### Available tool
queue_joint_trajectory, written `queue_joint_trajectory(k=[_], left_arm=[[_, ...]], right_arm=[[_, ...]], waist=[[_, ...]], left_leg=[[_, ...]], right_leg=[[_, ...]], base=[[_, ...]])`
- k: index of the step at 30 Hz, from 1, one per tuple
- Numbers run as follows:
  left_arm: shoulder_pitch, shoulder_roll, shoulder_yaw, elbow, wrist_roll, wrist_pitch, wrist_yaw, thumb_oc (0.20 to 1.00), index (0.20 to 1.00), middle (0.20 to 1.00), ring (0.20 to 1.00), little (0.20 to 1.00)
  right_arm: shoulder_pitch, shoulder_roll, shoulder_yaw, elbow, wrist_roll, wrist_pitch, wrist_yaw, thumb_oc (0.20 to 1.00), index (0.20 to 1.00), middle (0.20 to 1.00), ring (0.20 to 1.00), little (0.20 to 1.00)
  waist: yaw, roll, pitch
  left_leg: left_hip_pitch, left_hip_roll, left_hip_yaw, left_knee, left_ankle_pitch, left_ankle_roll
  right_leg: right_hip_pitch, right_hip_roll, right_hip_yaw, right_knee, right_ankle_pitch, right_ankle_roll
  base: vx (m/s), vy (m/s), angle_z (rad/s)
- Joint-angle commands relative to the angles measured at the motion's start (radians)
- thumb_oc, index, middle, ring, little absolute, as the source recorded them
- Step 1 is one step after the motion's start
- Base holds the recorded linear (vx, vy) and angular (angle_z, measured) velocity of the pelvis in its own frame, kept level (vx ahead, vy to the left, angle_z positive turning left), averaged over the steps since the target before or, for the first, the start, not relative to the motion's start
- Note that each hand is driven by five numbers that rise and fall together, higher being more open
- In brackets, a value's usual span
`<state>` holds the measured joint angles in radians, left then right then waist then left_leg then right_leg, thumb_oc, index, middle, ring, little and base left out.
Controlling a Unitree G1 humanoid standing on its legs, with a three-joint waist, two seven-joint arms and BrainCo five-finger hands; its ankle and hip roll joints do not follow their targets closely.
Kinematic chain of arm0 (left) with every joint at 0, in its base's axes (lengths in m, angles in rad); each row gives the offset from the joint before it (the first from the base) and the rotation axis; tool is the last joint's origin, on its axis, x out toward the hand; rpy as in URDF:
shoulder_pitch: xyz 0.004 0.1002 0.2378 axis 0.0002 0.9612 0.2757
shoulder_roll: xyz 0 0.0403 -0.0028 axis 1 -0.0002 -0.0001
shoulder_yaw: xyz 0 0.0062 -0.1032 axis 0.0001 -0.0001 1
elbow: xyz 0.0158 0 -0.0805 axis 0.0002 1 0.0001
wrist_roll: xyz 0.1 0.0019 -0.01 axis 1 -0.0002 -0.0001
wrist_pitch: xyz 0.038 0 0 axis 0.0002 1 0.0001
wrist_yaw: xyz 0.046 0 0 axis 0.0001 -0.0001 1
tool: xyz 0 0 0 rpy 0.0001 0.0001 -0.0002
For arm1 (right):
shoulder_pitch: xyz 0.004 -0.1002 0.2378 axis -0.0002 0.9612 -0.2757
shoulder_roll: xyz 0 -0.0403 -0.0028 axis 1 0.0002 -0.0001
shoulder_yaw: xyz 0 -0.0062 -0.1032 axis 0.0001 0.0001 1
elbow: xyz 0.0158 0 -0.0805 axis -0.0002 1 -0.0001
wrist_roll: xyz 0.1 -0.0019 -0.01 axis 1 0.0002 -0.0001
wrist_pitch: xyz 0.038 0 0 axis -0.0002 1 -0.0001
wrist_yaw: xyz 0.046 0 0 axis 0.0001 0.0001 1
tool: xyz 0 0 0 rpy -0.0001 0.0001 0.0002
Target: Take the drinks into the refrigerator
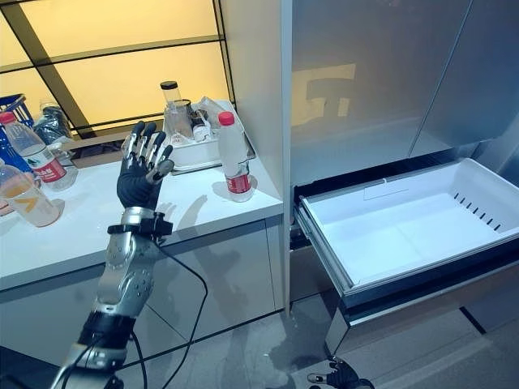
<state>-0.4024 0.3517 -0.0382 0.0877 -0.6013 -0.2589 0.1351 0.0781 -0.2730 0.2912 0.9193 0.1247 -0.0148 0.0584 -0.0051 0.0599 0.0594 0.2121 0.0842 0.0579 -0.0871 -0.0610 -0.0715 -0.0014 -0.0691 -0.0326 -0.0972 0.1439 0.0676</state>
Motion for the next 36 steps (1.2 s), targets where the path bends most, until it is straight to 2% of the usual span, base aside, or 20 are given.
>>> queue_joint_trajectory(k=[1,3,7,8,9,10,12,16,25,32,36], left_arm=[[-0.172,0.086,0.004,0.108,0.042,-0.025,0.026,1.000,1.000,1.000,1.000,1.000],[-0.207,0.082,-0.001,0.153,0.051,-0.020,0.054,1.000,1.000,1.000,1.000,1.000],[-0.284,0.131,-0.033,0.244,0.115,0.005,0.071,1.000,1.000,1.000,1.000,1.000],[-0.328,0.146,-0.071,0.334,0.123,0.024,0.053,1.000,1.000,1.000,1.000,1.000],[-0.334,0.149,-0.073,0.339,0.122,0.022,0.052,1.000,1.000,1.000,1.000,1.000],[-0.361,0.159,-0.097,0.369,0.142,0.038,0.049,1.000,1.000,1.000,1.000,1.000],[-0.390,0.170,-0.122,0.439,0.160,0.046,0.049,1.000,1.000,1.000,1.000,1.000],[-0.443,0.167,-0.159,0.534,0.171,0.060,0.041,1.000,1.000,1.000,1.000,1.000],[-0.489,0.142,-0.171,0.700,0.119,0.080,0.014,1.000,1.000,1.000,1.000,1.000],[-0.464,0.129,-0.150,0.789,0.105,0.100,-0.004,1.000,1.000,1.000,1.000,1.000],[-0.414,0.120,-0.151,0.817,0.122,0.117,-0.048,1.000,1.000,1.000,1.000,1.000]], right_arm=[[-0.016,0.001,0.020,-0.073,-0.037,-0.034,0.018,1.000,1.000,1.000,1.000,1.000],[0.046,-0.014,0.016,-0.063,-0.052,-0.044,0.023,1.000,1.000,1.000,1.000,1.000],[0.016,-0.014,0.024,-0.009,-0.051,-0.038,0.021,1.000,1.000,1.000,1.000,1.000],[-0.013,0.023,0.040,0.173,-0.026,-0.041,0.018,1.000,1.000,1.000,1.000,1.000],[-0.021,0.027,0.040,0.184,-0.025,-0.048,0.017,1.000,1.000,1.000,1.000,1.000],[-0.113,0.048,0.035,0.297,-0.002,-0.037,0.008,1.000,1.000,1.000,1.000,1.000],[-0.138,0.058,0.039,0.324,0.009,-0.041,0.006,1.000,1.000,1.000,1.000,1.000],[-0.148,0.056,0.031,0.362,0.029,-0.047,-0.005,1.000,1.000,1.000,1.000,1.000],[-0.140,0.038,0.011,0.401,0.026,-0.049,-0.021,1.000,1.000,1.000,1.000,1.000],[-0.117,0.034,0.003,0.380,0.032,-0.056,-0.028,1.000,1.000,1.000,1.000,1.000],[-0.106,0.032,-0.001,0.370,0.029,-0.058,-0.022,1.000,1.000,1.000,1.000,1.000]], waist=[[-0.023,-0.057,-0.016],[-0.038,-0.054,-0.013],[-0.047,-0.050,-0.007],[-0.047,-0.037,-0.008],[-0.046,-0.039,-0.005],[-0.037,-0.035,-0.005],[-0.039,-0.031,-0.005],[-0.045,-0.027,0.003],[-0.070,-0.018,0.016],[-0.084,-0.013,0.017],[-0.088,-0.011,0.019]], left_leg=[[-0.064,-0.062,-0.004,0.011,0.009,0.037],[-0.063,-0.062,-0.001,0.010,0.009,0.036],[-0.064,-0.061,0.001,0.009,0.012,0.036],[-0.055,-0.060,0.002,0.007,0.004,0.036],[-0.054,-0.059,0.002,0.008,0.003,0.036],[-0.053,-0.060,0.000,0.006,0.003,0.036],[-0.051,-0.059,0.002,0.006,0.004,0.035],[-0.052,-0.059,0.005,0.004,0.006,0.035],[-0.059,-0.057,0.019,0.000,0.010,0.034],[-0.059,-0.056,0.031,0.000,0.009,0.033],[-0.051,-0.057,0.038,0.000,0.007,0.034]], right_leg=[[0.099,-0.001,-0.025,0.053,-0.108,0.034],[0.098,-0.001,-0.024,0.053,-0.107,0.035],[0.095,0.000,-0.020,0.054,-0.104,0.036],[0.103,0.001,-0.020,0.051,-0.111,0.041],[0.104,0.002,-0.020,0.051,-0.112,0.041],[0.106,0.001,-0.020,0.048,-0.111,0.040],[0.106,0.002,-0.019,0.046,-0.109,0.040],[0.105,0.004,-0.015,0.042,-0.107,0.042],[0.084,0.008,0.003,0.039,-0.097,0.043],[0.082,0.012,0.015,0.035,-0.093,0.041],[0.086,0.017,0.025,0.036,-0.095,0.038]], base=[[0.00,0.000,0.00],[0.00,0.000,0.00],[0.00,0.000,0.00],[0.03,0.019,-0.02],[0.04,0.027,-0.04],[0.01,0.008,-0.06],[0.03,0.012,-0.07],[0.00,0.000,0.00],[0.00,0.003,-0.03],[0.01,-0.002,-0.08],[0.00,-0.002,-0.03]])
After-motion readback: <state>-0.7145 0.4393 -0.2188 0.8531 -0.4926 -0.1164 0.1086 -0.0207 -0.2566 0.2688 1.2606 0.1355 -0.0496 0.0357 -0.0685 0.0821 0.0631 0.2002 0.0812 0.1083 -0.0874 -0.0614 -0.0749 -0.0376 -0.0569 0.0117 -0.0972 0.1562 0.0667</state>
